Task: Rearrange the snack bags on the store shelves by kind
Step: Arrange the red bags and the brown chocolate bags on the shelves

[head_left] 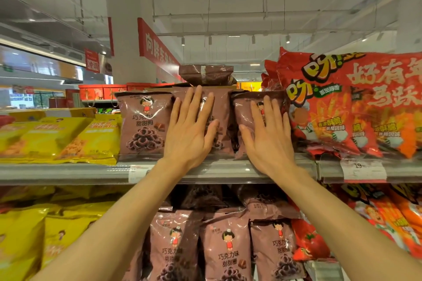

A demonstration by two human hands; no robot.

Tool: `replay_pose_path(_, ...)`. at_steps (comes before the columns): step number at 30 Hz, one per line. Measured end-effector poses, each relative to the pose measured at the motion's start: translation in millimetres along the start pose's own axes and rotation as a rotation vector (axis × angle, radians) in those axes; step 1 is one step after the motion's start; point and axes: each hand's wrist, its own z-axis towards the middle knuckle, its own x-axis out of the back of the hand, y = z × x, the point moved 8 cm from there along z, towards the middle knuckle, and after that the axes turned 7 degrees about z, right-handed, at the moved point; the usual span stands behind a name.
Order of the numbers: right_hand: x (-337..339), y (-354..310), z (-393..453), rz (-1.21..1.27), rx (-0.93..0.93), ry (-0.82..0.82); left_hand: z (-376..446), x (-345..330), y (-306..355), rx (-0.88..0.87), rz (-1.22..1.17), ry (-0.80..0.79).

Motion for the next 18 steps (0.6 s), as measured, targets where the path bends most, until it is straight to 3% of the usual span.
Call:
replay_pose_path(5,8,-2,-5,0.068,0.002,0.011,-3,11,1,0.026,0.006,-0.020)
replay_pose_path(14,33,2,-35,0.254,-0.046,0.005,-28,58,8,0.129,-0.210,0.055)
replay_pose_path(18,37,2,-56,0.326,-0.082,-0.024,-54,68,20,0.156,-0.275,-0.001)
